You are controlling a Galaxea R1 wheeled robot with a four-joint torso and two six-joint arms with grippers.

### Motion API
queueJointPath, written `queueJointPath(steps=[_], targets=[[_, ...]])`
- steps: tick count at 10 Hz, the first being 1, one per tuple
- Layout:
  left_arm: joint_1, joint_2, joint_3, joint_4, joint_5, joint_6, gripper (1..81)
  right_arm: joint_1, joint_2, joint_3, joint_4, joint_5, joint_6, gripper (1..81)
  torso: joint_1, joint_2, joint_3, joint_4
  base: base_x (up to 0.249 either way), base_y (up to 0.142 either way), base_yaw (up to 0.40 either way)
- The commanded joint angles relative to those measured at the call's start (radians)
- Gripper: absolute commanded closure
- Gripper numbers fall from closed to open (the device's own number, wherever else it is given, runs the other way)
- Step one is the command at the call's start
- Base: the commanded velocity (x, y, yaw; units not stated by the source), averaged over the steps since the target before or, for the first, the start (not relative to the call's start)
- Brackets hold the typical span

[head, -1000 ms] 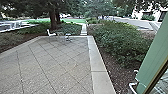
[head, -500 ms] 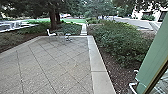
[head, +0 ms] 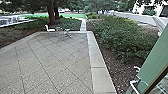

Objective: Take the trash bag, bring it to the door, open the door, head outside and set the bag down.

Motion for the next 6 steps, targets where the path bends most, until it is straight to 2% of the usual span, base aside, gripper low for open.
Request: queueJointPath(steps=[1,2,4,6], targets=[[-0.134,-0.031,-0.064,-0.029,0.129,0.004,81.1,0.037,0.003,0.01,-0.01,-0.021,0.001,1.0,0.0,0.0,-0.049,0.0,0.0,0.0,0.0],[-0.156,-0.03,-0.086,-0.038,0.154,0.004,81.1,0.037,0.003,0.011,-0.01,-0.021,0.0,1.0,0.0,0.0,-0.028,0.0,0.0,0.0,0.0],[-0.203,-0.021,-0.173,-0.059,0.202,0.001,81.1,0.034,0.003,0.01,-0.01,-0.021,0.0,1.0,0.001,0.001,-0.048,0.0,0.0,0.0,0.0],[-0.222,0.006,-0.287,-0.072,0.264,0.001,81.1,0.034,0.003,0.01,-0.01,-0.021,0.001,1.0,0.001,0.001,-0.049,0.0,0.0,0.0,0.0]])
